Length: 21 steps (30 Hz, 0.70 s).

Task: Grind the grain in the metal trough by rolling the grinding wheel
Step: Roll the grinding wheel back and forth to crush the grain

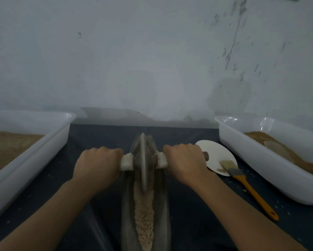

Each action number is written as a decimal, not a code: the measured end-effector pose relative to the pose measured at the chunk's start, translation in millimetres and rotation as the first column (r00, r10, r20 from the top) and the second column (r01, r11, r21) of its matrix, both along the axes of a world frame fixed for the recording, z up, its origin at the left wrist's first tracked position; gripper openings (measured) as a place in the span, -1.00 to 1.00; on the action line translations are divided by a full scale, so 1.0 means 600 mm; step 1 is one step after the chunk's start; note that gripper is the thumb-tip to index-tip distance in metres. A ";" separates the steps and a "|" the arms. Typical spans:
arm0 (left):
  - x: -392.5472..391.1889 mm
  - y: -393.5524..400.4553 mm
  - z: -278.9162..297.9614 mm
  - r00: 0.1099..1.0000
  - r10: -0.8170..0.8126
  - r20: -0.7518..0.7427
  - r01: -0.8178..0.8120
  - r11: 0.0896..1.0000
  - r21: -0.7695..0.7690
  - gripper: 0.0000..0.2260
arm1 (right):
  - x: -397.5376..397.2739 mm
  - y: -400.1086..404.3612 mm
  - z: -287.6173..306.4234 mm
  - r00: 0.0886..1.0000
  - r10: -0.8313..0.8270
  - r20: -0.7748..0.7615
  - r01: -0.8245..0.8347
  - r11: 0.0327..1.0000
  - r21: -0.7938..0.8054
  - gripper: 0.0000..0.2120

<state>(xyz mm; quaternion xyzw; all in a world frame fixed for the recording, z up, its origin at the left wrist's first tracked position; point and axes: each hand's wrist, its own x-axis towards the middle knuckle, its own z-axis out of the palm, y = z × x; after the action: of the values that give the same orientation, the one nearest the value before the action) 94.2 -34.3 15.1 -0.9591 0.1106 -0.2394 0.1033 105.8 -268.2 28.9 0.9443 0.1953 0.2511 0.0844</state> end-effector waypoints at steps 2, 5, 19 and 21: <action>-0.016 0.001 0.002 1.000 0.004 -0.023 -0.004 1.000 -0.005 -0.78 | -0.022 -0.002 0.002 0.999 0.022 -0.040 -0.022 1.000 -0.003 -0.79; -0.059 0.005 0.009 0.995 0.000 -0.099 -0.002 1.000 -0.023 -0.80 | -0.070 -0.010 0.004 0.995 0.074 -0.073 -0.075 0.997 -0.011 -0.82; -0.011 0.000 0.002 0.997 0.045 -0.067 -0.050 0.996 -0.072 -0.83 | -0.013 0.002 0.003 0.999 0.025 -0.030 -0.025 1.000 -0.005 -0.87; -0.005 0.000 0.000 0.996 0.041 -0.081 -0.051 0.991 -0.122 -0.84 | 0.002 0.008 0.010 0.999 0.033 -0.002 -0.033 0.999 -0.029 -0.85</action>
<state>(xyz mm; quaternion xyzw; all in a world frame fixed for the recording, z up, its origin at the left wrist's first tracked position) 91.1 -34.3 15.0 -0.9745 0.0772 -0.2058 0.0448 107.1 -263.5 35.1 0.9399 0.2146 0.2486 0.0938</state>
